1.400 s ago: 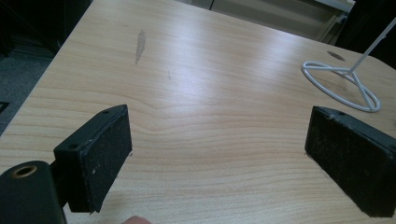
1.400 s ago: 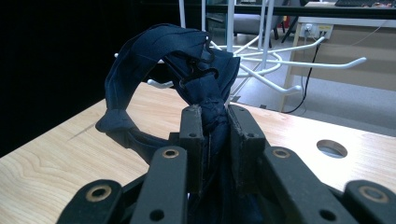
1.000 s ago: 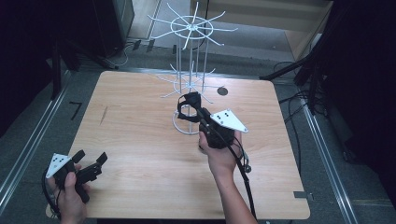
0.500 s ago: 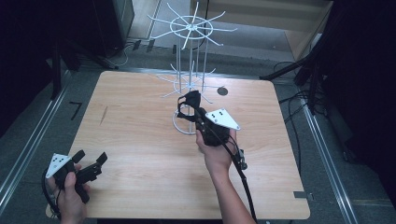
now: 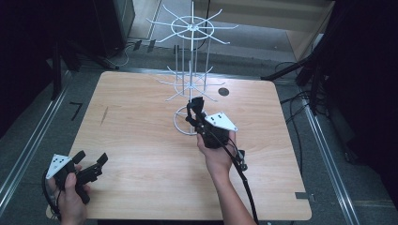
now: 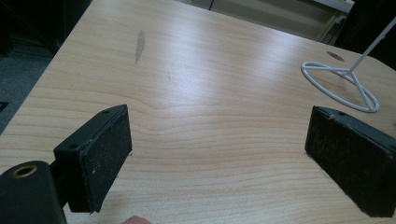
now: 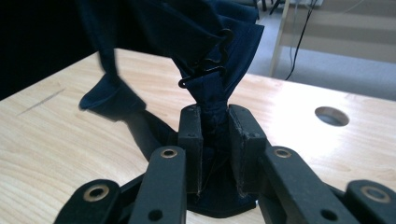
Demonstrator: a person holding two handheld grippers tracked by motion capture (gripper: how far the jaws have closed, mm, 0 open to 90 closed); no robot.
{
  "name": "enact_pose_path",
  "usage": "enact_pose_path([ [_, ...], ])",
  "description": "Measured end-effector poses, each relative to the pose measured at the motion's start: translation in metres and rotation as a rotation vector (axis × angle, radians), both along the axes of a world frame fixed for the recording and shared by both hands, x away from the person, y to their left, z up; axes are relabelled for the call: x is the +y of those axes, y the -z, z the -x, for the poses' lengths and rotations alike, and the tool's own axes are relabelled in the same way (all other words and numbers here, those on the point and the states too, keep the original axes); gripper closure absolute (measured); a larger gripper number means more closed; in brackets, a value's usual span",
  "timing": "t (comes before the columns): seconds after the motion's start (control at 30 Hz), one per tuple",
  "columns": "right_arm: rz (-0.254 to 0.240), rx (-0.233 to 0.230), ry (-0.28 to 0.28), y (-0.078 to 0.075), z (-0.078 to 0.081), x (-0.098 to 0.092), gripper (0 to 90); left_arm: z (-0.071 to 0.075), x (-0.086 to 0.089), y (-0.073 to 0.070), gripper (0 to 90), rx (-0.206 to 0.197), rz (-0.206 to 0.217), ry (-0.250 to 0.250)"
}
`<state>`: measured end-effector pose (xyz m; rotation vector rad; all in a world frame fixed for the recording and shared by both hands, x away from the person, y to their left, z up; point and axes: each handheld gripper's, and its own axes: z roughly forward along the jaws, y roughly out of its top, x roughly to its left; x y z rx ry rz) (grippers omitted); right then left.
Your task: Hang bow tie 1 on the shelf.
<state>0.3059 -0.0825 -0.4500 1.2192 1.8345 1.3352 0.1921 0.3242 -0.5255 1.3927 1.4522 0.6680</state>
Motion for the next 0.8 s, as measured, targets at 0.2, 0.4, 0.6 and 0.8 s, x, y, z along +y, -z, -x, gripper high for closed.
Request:
enact_pose_path([
  [0.2, -0.012, 0.005, -0.025, 0.004, -0.001, -0.002, 76.6, 0.000, 0.000, 0.000, 8.1, 0.002, 0.001, -0.001],
  [0.4, -0.031, 0.009, -0.102, 0.006, 0.000, -0.004, 59.8, 0.000, 0.001, 0.000, 8.1, 0.000, 0.004, 0.001],
  [0.6, -0.057, -0.002, -0.127, 0.008, 0.004, -0.012, 47.6, 0.000, 0.000, 0.000, 8.1, 0.001, 0.001, -0.002],
  [0.8, -0.060, -0.018, -0.151, 0.007, 0.011, -0.023, 42.9, 0.001, 0.000, 0.000, 8.1, -0.002, 0.005, -0.006],
])
